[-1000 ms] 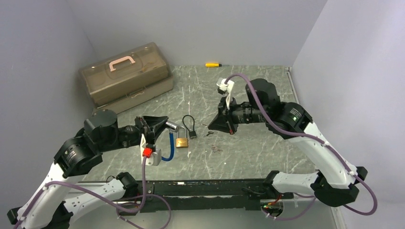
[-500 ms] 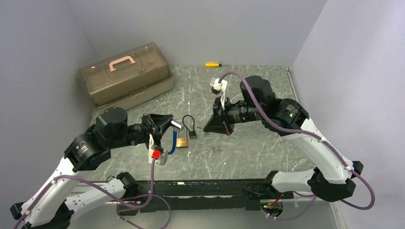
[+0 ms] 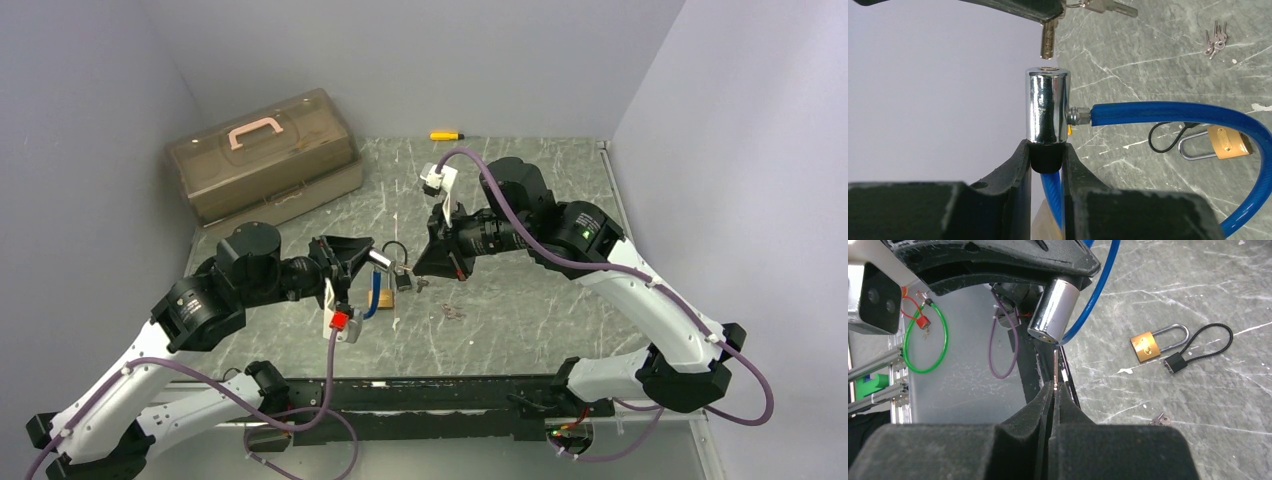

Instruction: Unlock with the key

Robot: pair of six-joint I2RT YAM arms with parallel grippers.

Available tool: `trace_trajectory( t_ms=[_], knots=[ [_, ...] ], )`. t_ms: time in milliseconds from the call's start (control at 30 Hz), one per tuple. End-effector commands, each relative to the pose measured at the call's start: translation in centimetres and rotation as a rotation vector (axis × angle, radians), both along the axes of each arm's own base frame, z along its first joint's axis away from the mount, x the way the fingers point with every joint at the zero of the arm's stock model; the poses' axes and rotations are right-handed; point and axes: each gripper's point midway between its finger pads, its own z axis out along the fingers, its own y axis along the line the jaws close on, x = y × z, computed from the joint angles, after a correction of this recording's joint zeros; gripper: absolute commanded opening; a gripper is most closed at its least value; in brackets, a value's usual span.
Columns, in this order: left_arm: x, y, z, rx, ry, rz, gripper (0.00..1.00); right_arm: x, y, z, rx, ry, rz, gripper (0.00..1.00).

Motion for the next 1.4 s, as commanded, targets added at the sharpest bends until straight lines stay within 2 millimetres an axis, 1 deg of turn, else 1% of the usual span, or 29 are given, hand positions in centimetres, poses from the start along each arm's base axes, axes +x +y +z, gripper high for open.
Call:
trace_trajectory(
  t_ms=[0, 200, 667, 767, 1367],
  knots=[
    [0.3, -0.3, 1.9, -0.050, -0.076, -0.002, 0.00, 0.0, 0.5, 2.1, 0.073, -0.040, 0.005, 0.00],
    [0.4, -0.2, 1.6, -0.051, -0.075, 0.004, 0.00, -0.4, 0.4, 2.4, 0.089, -0.037, 0.022, 0.00],
    [0.5, 0.0, 1.8, -0.068, -0.082, 0.023, 0.00, -0.4, 1.1, 1.0, 0.063, -0.002, 0.041, 0.00],
    [0.5, 0.1, 2.0, -0.078, -0.082, 0.025, 0.00, -0.3, 1.2, 0.9, 0.063, -0.002, 0.041, 0.00],
    [0.3, 0.3, 1.5, -0.069, -0.088, 0.024, 0.00, 0.0, 1.8, 0.8, 0.065, 0.003, 0.042, 0.00]
  ],
)
